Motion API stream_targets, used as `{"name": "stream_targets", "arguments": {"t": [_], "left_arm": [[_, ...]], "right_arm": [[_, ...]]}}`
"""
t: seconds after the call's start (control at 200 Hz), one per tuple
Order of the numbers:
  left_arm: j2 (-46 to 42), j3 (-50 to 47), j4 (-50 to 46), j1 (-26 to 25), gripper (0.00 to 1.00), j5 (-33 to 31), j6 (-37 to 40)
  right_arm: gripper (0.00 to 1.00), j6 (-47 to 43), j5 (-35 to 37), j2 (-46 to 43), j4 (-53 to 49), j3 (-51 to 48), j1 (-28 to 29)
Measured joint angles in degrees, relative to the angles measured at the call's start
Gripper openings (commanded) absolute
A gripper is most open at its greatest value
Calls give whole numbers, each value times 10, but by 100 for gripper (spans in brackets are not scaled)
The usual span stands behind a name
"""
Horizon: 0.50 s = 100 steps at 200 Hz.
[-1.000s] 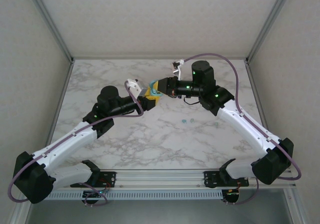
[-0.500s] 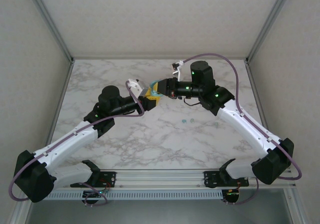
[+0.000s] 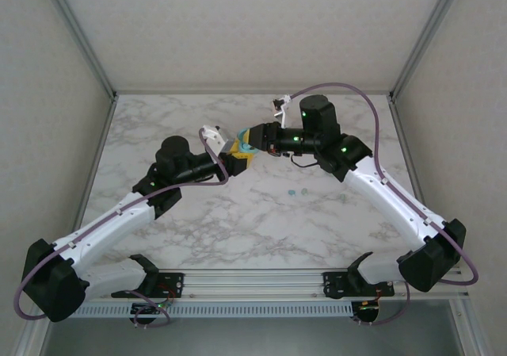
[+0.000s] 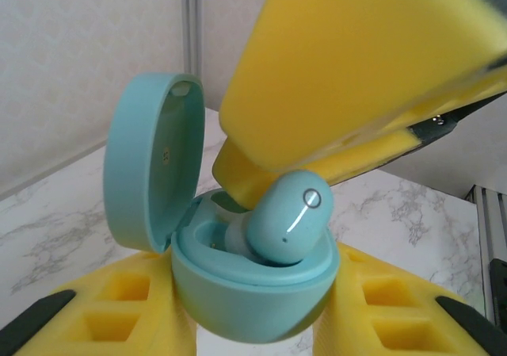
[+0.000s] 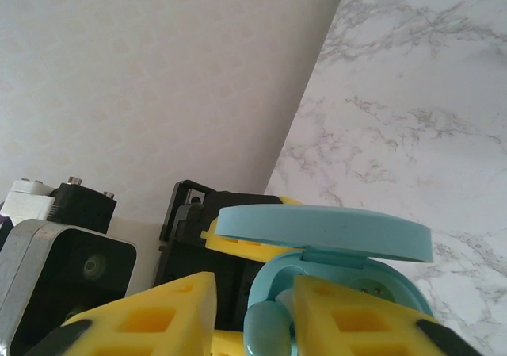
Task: Insert the wireless bluetooth earbuds into the charging case
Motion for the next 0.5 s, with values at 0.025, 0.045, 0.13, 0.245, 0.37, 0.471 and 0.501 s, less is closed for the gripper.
{"name": "stream_targets", "arguments": {"t": [0.025, 0.045, 0.13, 0.245, 0.37, 0.471, 0.501], "left_arm": [[0, 0, 0, 0, 26, 0, 0], [0, 0, 0, 0, 26, 0, 0], [-1, 0, 0, 0, 26, 0, 0], [-1, 0, 2, 0, 26, 0, 0], [-1, 0, 6, 0, 26, 0, -2], [-1, 0, 6, 0, 26, 0, -2], [-1, 0, 6, 0, 26, 0, -2]], "right_arm": [[36, -1, 2, 0, -1, 1, 0], [36, -2, 3, 0, -3, 2, 0], [36, -6, 6, 0, -10, 6, 0], [36, -14, 14, 0, -23, 14, 1], [38, -16, 17, 0, -26, 16, 1], [40, -24, 18, 0, -26, 16, 1], [42, -29, 18, 0, -26, 16, 1]]}}
